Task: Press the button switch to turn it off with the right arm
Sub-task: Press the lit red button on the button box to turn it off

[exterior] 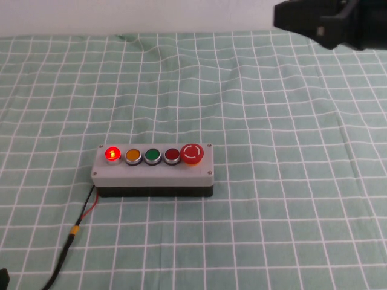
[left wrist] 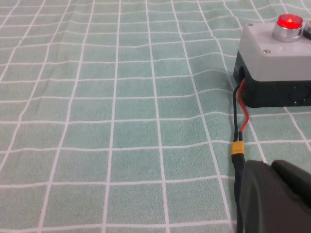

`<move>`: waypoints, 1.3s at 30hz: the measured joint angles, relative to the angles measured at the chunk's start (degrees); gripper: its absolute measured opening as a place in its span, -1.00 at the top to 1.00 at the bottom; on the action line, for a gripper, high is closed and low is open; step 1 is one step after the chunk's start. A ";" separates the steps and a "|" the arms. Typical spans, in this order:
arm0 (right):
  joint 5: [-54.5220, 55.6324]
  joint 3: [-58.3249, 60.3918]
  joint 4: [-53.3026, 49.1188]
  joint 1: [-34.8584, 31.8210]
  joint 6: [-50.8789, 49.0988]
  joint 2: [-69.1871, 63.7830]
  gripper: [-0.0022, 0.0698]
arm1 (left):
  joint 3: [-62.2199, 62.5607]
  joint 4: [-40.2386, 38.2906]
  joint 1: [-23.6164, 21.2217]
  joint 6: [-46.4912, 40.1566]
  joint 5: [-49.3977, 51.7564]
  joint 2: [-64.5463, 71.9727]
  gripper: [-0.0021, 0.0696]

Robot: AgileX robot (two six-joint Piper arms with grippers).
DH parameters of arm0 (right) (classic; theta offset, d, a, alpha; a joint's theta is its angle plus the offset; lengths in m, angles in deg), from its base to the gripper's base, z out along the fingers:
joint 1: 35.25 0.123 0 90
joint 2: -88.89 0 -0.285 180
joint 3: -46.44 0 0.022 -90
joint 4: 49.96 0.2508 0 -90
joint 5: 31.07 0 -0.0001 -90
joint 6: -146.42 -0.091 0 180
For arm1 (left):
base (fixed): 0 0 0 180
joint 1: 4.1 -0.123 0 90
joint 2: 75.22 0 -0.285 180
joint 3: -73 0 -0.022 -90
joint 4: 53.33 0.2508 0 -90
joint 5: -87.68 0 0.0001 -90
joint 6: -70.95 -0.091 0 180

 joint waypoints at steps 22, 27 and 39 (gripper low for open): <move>11.59 -22.93 -25.03 25.96 -13.94 -22.74 0.97 | 0.00 0.00 0.00 0.00 0.00 0.00 0.95; 11.23 -27.23 -36.81 28.63 -23.14 -25.67 0.97 | 0.00 0.00 0.00 0.00 0.00 0.00 0.95; 10.19 -34.45 -44.91 31.99 -31.01 -34.46 0.97 | 0.00 0.00 0.00 0.00 0.00 0.00 0.95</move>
